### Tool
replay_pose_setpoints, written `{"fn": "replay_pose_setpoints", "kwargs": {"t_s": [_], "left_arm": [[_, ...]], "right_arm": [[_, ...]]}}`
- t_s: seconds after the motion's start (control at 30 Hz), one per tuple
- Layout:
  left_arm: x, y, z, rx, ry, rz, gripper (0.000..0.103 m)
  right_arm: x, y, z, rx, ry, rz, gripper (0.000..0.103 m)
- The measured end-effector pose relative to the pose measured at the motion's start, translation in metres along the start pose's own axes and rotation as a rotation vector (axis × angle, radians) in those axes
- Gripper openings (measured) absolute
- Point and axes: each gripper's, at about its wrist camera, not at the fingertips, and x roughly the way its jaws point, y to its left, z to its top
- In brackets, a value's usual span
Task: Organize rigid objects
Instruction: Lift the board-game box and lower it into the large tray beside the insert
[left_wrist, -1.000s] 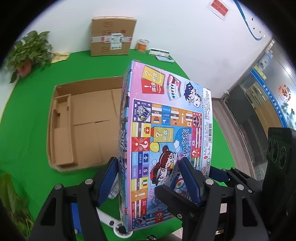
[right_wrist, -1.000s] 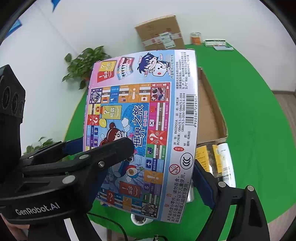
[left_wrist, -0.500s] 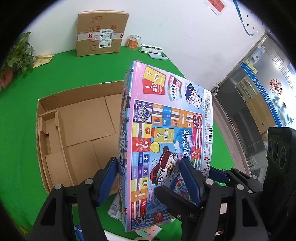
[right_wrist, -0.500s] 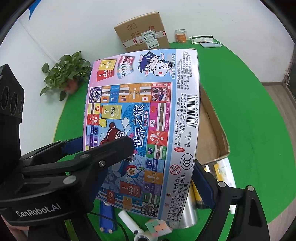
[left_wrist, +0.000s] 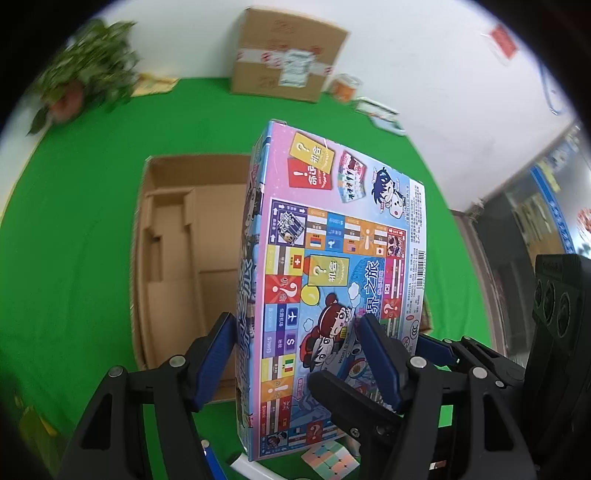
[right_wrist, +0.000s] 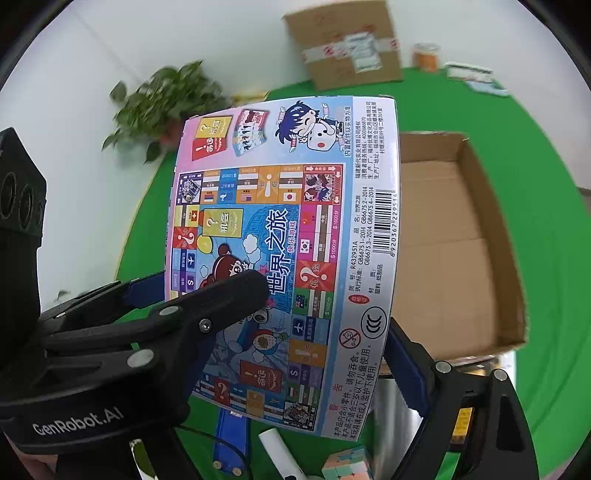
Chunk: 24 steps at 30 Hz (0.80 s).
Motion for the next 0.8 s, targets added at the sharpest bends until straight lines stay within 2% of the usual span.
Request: {"fn": "replay_pose_setpoints", "kwargs": {"t_s": [0.2,0.27,0.53,0.8], "left_arm": [[0.028,0.023,-0.009,-0.115,0.036,0.022,0.068],[0.038,0.029,-0.008,-0.141,0.051,0.011,0.068],[0.086,0.03,0.011,-0.144,0.117,-0.01,0.068],[0.134,0.047,0.011,-0.17,0.22,0.014,0.068]], "right_arm": [[0.052,0.003,0.012,-0.076,0.112,0.038,0.087],[0.066,0.002,0.015,-0.088,0.116,0.034,0.087],[0.121,-0.017,0.039,-0.057,0.176,0.017,0.087],[0.191,-0.031,0.056,-0.017,0.252,0.041,0.088]]}}
